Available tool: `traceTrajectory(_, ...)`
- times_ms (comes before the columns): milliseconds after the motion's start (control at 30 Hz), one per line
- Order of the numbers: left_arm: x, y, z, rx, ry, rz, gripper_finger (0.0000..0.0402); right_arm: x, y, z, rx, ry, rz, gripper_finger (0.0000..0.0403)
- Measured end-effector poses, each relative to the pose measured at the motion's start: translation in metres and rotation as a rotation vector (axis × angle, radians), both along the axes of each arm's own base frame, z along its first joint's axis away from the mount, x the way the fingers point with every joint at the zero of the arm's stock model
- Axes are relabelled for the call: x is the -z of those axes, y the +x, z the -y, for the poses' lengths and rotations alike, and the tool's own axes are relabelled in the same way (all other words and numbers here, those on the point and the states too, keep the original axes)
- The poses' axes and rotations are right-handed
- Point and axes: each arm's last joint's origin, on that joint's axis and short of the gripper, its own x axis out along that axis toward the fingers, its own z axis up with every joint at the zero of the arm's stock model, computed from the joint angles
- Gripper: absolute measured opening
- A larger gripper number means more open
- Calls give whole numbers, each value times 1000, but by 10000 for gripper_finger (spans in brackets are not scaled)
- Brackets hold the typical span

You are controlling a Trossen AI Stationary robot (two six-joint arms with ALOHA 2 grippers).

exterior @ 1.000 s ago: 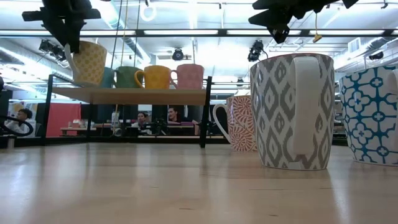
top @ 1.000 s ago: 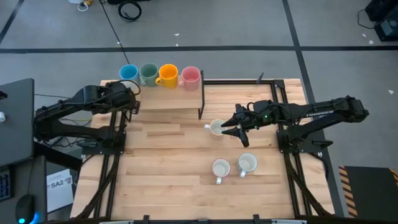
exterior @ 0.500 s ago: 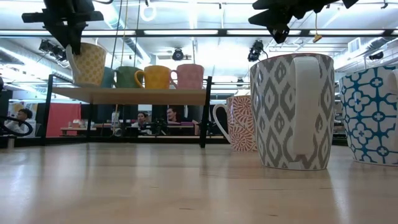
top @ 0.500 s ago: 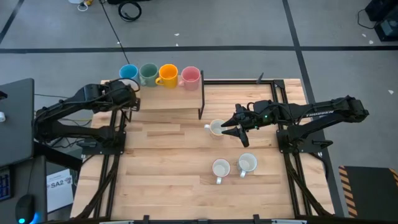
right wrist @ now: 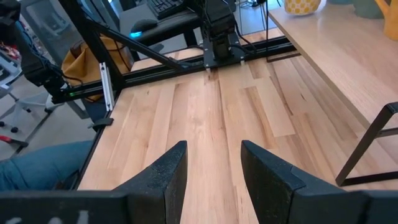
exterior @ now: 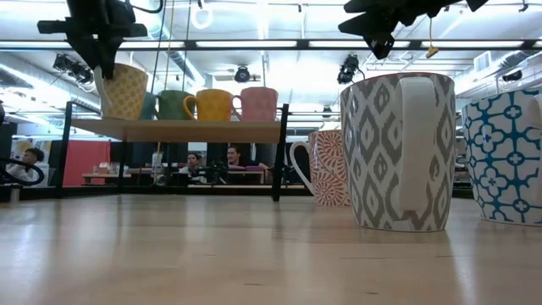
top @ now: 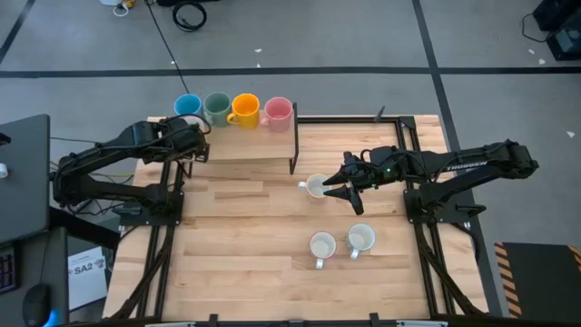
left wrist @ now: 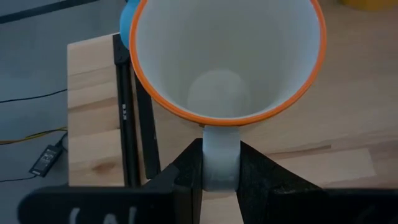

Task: Place coffee mugs
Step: Put the yellow patterned mug on the shelf

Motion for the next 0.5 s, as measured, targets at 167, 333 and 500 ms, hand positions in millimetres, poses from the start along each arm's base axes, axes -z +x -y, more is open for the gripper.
traceTrajectory(167, 0, -1, 0, -1, 0, -9, 76, 0, 0, 0, 0, 0, -1, 156)
traceTrajectory(333, 0, -1, 0, -1, 0, -9, 76, 0, 0, 0, 0, 0, 0, 156)
traceTrajectory(500, 0, -1, 0, -1, -1, -10, 77, 0, 0, 0, 0, 0, 0, 156)
